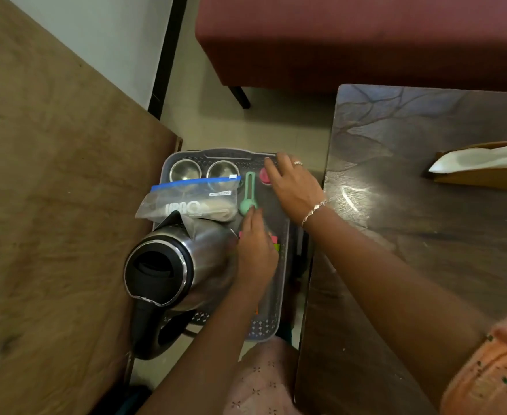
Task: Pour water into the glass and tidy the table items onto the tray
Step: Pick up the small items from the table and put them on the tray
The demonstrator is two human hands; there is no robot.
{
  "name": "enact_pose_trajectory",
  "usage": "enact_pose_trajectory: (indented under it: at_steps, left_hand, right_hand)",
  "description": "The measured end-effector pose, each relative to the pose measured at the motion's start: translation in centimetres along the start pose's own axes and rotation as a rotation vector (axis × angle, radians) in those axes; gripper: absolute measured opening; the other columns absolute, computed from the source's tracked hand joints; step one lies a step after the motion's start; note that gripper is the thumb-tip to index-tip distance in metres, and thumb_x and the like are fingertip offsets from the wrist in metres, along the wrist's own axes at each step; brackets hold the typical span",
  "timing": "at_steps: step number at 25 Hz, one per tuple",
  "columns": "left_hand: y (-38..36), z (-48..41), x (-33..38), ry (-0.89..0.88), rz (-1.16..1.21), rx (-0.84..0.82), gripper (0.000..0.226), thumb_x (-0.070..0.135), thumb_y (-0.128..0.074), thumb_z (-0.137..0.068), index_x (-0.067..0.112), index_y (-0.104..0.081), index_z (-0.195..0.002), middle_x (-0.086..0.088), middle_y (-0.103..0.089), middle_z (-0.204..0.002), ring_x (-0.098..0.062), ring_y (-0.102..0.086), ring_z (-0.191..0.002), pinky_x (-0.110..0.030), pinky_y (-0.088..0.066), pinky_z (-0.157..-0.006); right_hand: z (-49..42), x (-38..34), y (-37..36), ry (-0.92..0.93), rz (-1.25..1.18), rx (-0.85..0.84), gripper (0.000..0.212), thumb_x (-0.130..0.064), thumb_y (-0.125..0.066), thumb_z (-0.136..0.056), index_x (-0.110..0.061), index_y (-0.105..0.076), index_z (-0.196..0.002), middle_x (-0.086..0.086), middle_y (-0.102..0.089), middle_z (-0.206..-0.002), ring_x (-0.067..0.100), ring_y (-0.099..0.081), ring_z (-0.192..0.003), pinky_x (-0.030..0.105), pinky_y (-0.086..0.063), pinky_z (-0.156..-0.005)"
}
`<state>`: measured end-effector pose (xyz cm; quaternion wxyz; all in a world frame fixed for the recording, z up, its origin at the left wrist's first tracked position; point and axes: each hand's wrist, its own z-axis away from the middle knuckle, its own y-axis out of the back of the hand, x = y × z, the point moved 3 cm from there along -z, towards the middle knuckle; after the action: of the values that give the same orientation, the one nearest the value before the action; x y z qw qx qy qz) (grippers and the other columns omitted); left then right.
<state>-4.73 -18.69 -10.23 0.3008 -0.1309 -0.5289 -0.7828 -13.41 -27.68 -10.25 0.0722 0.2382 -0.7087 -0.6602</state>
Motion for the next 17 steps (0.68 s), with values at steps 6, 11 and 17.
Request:
enact_pose_trajectory:
  at_steps: [6,11,17]
  left_hand:
    - [-4.5,3.8,6.6,-0.342,-0.187,0.095,0.053,0.02,-0.035,-0.088,0.002,-0.034,-0.138,-0.019,-0.036,-0.146,-0.033,-0.03,-0.137,-0.044,-0.027,-0.112]
    - [-11.9,8.4,14.3,-0.6,-0.367,0.045,0.056,0.025,-0.037,-0.084,0.007,-0.029,-0.137,-0.018,-0.039,-0.144,-0.037,-0.025,-0.138,-0.054,-0.025,-0.109]
    - [-22.9,13.0,24.5,-0.921,-0.453,-0.146,0.053,0.024,-0.038,-0.082,0.002,-0.043,-0.13,-0.019,-0.05,-0.135,-0.035,-0.039,-0.132,-0.052,-0.033,-0.106]
  right_hand:
    - [13.0,6.7,4.1,-0.516,-0.195,0.195,0.047,-0.003,-0.062,-0.077,0.0,-0.049,-0.121,0.03,-0.049,-0.127,0.044,-0.049,-0.117,0.047,-0.048,-0.09]
    - [26.6,13.0,6.8,-0.698,-0.187,0.262,0.045,-0.015,-0.047,-0.081,-0.005,-0.044,-0.125,0.026,-0.045,-0.131,0.035,-0.039,-0.123,0.036,-0.033,-0.103]
    - [44.9,25.5,12.0,-1.141,-0.092,0.468,0.039,-0.017,-0.046,-0.08,0.002,-0.052,-0.114,0.026,-0.059,-0.11,0.033,-0.05,-0.106,0.033,-0.034,-0.093]
